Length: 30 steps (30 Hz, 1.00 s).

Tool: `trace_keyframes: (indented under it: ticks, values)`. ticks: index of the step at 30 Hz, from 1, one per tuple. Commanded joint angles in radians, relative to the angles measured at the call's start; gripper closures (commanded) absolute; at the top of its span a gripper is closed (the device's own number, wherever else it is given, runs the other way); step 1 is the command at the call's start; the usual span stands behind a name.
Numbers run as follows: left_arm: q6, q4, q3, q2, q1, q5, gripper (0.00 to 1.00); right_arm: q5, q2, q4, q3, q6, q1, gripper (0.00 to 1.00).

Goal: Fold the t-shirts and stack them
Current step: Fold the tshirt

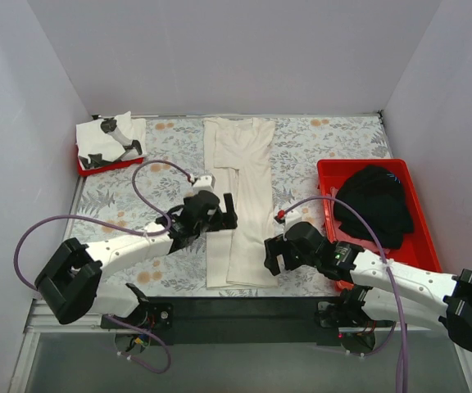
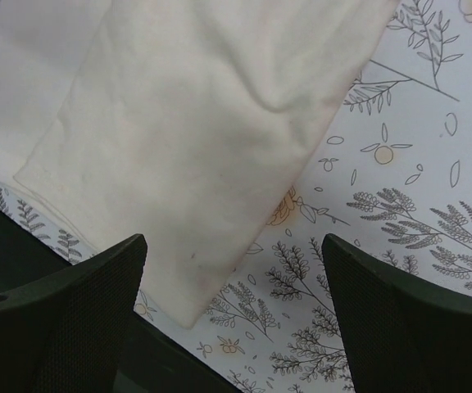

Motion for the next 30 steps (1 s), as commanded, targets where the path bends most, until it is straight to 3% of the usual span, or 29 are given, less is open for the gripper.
trace_keyframes:
  ticks: [1,7,12,23,30]
  values:
    - [-0.165,-0.196,-0.044,-0.123,-0.137,-0.206,0.14,-0.071,-0.021,-0.001,-0.012,0.049,0.004,0.21]
    - [-0.364,-0.404,-0.126,-0.3,-0.269,-0.266,0.14,-0.115,-0.022,-0.013,-0.039,0.1,0.013,0.23]
    - [-0.511,-0.556,-0.149,-0.337,-0.345,-0.284,0.14,-0.137,-0.025,-0.022,-0.05,0.146,0.033,0.24]
    - [-0.646,-0.563,-0.261,-0.334,-0.466,-0.166,0.19,-0.071,0.034,-0.028,-0.059,0.267,0.122,0.27]
    - [-0.706,-0.589,-0.256,-0.32,-0.553,-0.174,0.27,-0.031,0.06,-0.048,-0.055,0.308,0.174,0.32]
